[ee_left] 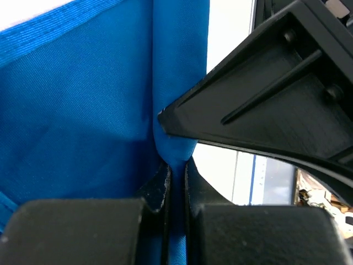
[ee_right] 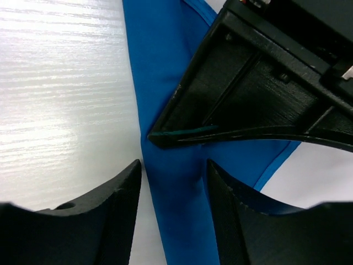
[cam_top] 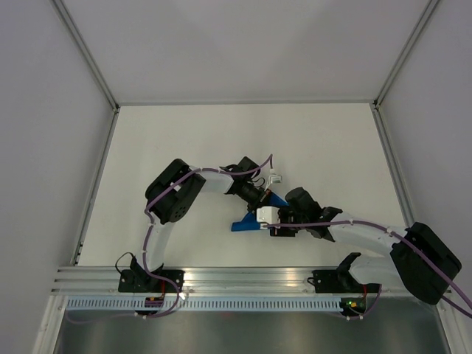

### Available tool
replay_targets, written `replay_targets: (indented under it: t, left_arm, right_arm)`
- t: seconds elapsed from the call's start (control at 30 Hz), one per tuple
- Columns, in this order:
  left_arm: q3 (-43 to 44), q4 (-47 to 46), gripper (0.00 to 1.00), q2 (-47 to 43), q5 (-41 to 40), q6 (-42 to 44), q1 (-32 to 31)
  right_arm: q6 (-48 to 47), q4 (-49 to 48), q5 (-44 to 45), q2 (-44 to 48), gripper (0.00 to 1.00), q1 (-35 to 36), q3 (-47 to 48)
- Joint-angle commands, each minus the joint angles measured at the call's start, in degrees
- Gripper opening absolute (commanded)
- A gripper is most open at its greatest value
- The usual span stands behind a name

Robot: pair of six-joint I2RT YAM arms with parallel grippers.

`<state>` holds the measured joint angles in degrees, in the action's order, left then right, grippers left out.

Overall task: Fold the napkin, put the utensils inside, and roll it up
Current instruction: Roll the napkin with the utensil

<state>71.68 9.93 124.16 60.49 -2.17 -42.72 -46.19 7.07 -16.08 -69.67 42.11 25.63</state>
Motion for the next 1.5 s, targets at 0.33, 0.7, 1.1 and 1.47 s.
replay_targets:
  t: [0.33,0.7,1.1,1.47]
  left_arm:
    - [-2.5,3.01,0.47,-0.4,-13.19,-2.56,0.27]
    - [-13.48,-15.55,0.52,-19.64,-25.75,-13.2,2.82]
    - [-38.7,-36.11,0.51,-44.94,-50.72,-15.49,3.96]
    - [-48.39,-43.78,0.56,-54.73,-63.9,0.4,-10.61]
  right_arm:
    - [1.02,0.57,2.81,-4.51,0.24,1.05,-0.58]
    - [-1.0,9.44,-5.8,-8.99,0.15,-3.52,5.12]
    - [-7.85,22.36,-14.94,-22.6,0.14,-11.87,16.54]
    - [-12.08,33.7,-19.17,-36.49,0.12,-15.91,30.78]
